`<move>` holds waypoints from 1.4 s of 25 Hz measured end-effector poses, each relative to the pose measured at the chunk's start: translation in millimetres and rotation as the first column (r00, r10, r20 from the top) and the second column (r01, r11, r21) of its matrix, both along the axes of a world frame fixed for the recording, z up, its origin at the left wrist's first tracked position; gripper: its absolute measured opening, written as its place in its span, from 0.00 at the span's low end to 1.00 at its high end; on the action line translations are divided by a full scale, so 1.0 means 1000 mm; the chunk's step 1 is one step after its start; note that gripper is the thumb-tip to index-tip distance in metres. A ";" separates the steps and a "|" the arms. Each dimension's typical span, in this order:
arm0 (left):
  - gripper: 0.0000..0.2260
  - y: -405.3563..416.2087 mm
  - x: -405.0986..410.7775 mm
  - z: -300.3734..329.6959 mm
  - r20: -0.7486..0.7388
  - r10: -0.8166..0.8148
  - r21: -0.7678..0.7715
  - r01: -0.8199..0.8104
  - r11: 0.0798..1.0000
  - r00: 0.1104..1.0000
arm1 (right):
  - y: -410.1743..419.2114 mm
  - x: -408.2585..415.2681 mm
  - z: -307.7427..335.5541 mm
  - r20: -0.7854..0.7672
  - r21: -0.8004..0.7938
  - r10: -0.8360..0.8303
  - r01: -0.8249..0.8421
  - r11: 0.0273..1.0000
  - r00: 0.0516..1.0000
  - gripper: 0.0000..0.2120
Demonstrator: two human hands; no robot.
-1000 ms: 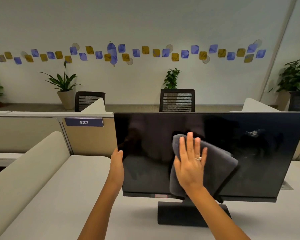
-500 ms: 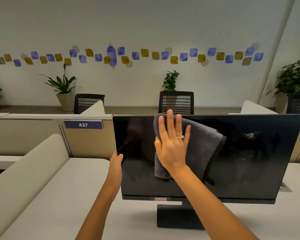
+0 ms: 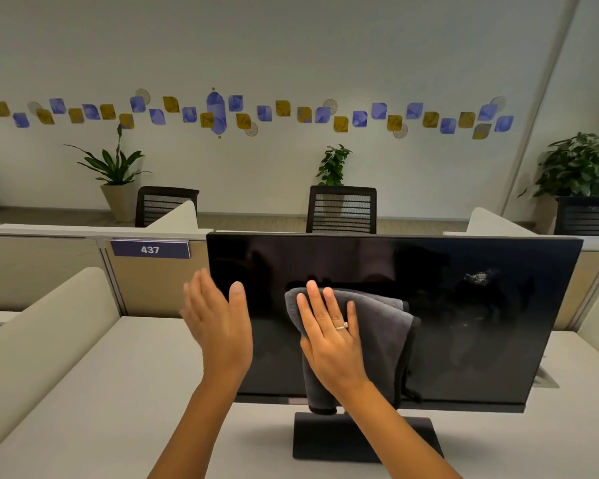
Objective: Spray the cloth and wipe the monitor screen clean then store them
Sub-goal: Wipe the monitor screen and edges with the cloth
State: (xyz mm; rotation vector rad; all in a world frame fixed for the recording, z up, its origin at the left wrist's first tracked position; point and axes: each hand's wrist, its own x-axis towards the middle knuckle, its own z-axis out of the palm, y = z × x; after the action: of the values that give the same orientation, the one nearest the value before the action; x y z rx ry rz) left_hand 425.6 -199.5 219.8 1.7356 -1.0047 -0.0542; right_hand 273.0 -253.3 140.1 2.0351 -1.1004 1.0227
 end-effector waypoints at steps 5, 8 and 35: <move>0.30 -0.016 -0.041 0.044 0.618 -0.188 -0.032 0.263 0.964 0.764 | -0.007 -0.040 0.018 0.181 0.001 -0.106 0.108 0.994 0.978 0.27; 0.28 -0.032 -0.066 0.071 0.707 -0.270 0.050 0.335 0.941 0.653 | -0.014 -0.056 0.045 0.223 -0.015 -0.097 0.103 0.995 0.970 0.27; 0.27 -0.053 -0.098 0.086 0.544 -0.544 0.202 0.530 0.824 0.639 | -0.038 -0.166 0.074 0.554 -0.020 -0.130 0.169 0.985 0.822 0.25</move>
State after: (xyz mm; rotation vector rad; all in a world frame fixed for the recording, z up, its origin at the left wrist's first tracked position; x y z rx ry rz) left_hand 327.9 -252.5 305.7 1.4253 -1.9804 0.0954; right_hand 107.0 -291.1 213.7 1.5955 -1.4610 1.5974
